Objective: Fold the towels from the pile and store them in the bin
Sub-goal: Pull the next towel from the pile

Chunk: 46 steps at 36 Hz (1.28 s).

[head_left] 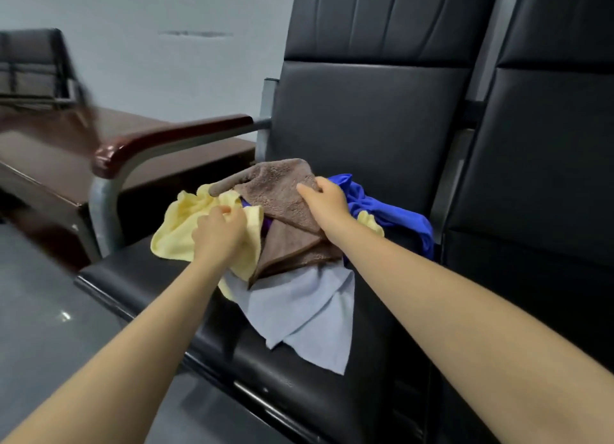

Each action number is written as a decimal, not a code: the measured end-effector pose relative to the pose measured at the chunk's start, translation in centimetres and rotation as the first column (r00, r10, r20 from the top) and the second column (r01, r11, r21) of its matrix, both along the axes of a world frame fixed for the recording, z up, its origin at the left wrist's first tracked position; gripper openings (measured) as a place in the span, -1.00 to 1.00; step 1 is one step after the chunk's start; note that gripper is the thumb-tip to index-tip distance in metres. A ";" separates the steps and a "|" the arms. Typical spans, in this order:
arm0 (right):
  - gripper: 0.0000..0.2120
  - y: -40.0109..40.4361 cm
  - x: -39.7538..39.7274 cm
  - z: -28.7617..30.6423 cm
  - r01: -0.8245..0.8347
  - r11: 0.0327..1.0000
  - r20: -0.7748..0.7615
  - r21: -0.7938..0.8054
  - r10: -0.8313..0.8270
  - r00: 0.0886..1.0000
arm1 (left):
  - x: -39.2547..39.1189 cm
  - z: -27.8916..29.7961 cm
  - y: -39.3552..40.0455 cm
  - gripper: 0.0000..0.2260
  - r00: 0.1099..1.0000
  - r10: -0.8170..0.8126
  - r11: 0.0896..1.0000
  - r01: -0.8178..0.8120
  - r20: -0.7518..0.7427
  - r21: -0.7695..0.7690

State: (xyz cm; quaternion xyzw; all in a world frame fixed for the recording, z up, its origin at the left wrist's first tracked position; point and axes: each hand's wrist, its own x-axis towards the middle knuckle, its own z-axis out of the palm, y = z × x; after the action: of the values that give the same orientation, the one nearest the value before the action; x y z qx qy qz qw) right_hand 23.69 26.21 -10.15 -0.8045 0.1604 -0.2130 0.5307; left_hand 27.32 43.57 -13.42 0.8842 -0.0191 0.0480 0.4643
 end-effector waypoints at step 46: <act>-0.91 -22.8 -47.0 -0.2 0.484 0.619 -0.098 0.619 -0.551 0.829 | -27.4 2.0 -24.8 -0.88 0.495 -0.843 0.477 0.869 -0.212 0.133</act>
State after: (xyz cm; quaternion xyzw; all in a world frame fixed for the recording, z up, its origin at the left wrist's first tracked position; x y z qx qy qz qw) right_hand -23.36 3.43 -10.39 -0.4915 0.4190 -0.3321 0.6875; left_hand -0.09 18.80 -11.44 0.8030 -0.4360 -0.2446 0.3245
